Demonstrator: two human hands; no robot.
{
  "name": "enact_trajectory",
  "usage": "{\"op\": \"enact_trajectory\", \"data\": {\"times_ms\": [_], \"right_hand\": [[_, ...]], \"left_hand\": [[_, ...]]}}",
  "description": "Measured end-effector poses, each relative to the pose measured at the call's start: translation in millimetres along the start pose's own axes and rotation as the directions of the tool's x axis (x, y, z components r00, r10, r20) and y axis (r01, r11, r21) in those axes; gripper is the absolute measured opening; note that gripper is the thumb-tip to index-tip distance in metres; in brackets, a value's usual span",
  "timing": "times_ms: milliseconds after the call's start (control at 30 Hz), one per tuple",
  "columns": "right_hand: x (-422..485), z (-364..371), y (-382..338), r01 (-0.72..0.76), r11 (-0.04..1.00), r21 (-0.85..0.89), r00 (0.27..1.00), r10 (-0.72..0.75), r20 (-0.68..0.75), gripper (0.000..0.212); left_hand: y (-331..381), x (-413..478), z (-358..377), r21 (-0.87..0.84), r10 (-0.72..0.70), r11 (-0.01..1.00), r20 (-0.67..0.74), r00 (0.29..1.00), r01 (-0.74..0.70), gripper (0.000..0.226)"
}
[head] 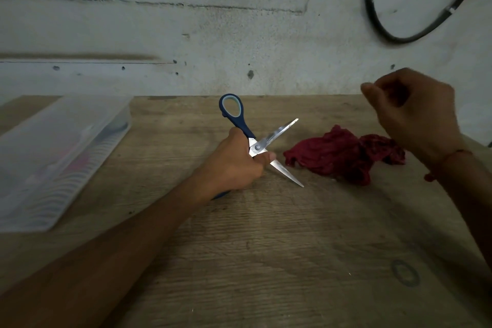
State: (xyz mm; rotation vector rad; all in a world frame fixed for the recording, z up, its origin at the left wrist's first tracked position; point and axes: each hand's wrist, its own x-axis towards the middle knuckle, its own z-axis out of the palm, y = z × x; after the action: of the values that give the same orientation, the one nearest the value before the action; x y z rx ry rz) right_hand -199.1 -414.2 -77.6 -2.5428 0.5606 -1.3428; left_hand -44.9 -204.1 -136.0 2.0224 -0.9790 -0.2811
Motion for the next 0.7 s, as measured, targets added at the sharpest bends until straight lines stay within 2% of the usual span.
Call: {"op": "enact_trajectory", "data": {"times_ms": [33,100,167,200,267,300,400,467,600,667,700], "right_hand": [[0.6,-5.0,-0.2,0.041,0.999,0.024,0.999,-0.042,0.031,0.031],[-1.7,-11.9,-9.1,0.124,0.988,0.092,0.960,-0.143,0.242,0.030],[-5.9,-10.5,-21.1,0.128,0.978,0.162,0.843,-0.193,0.503,0.031],[-7.5,-6.8,-25.0,0.175,0.973,0.149,0.774,-0.229,0.590,0.033],[-10.4,5.5,-25.0,0.361,0.931,0.054,0.666,-0.297,0.684,0.040],[-12.2,10.9,-22.9,0.433,0.901,0.002,0.641,-0.310,0.703,0.041],[-15.9,20.7,-15.7,0.527,0.849,-0.047,0.650,-0.366,0.666,0.028],[-16.4,21.7,-16.3,0.532,0.845,-0.048,0.687,-0.398,0.608,0.017],[-10.7,14.7,-25.1,0.339,0.939,0.059,0.871,-0.337,0.358,0.013],[-13.7,16.6,-32.2,0.287,0.947,0.143,0.904,-0.317,0.286,0.011],[-16.6,20.2,-35.2,0.274,0.944,0.185,0.897,-0.320,0.304,0.011]], "left_hand": [[-0.3,-0.1,0.0,-0.003,0.001,1.000,0.000,1.000,-0.001,0.030],[-1.1,0.4,0.5,-0.006,-0.005,1.000,0.002,1.000,0.005,0.033],[-2.1,1.2,0.3,-0.001,-0.007,1.000,0.007,1.000,0.007,0.033],[-2.7,1.8,0.2,0.000,-0.009,1.000,0.007,1.000,0.009,0.034],[-4.0,2.7,0.4,-0.002,-0.013,1.000,0.010,1.000,0.013,0.035],[-4.4,3.0,0.5,-0.008,-0.015,1.000,0.013,1.000,0.015,0.035],[-5.8,3.7,0.3,-0.011,-0.030,0.999,0.020,0.999,0.030,0.038],[-6.3,4.0,0.1,-0.016,-0.029,0.999,0.022,0.999,0.029,0.038],[-6.0,3.7,0.3,-0.034,-0.012,0.999,0.036,0.999,0.014,0.036],[-7.9,4.9,0.6,-0.037,-0.009,0.999,0.032,0.999,0.010,0.036],[-8.6,5.4,0.4,-0.041,0.004,0.999,0.034,0.999,-0.003,0.035]]}}
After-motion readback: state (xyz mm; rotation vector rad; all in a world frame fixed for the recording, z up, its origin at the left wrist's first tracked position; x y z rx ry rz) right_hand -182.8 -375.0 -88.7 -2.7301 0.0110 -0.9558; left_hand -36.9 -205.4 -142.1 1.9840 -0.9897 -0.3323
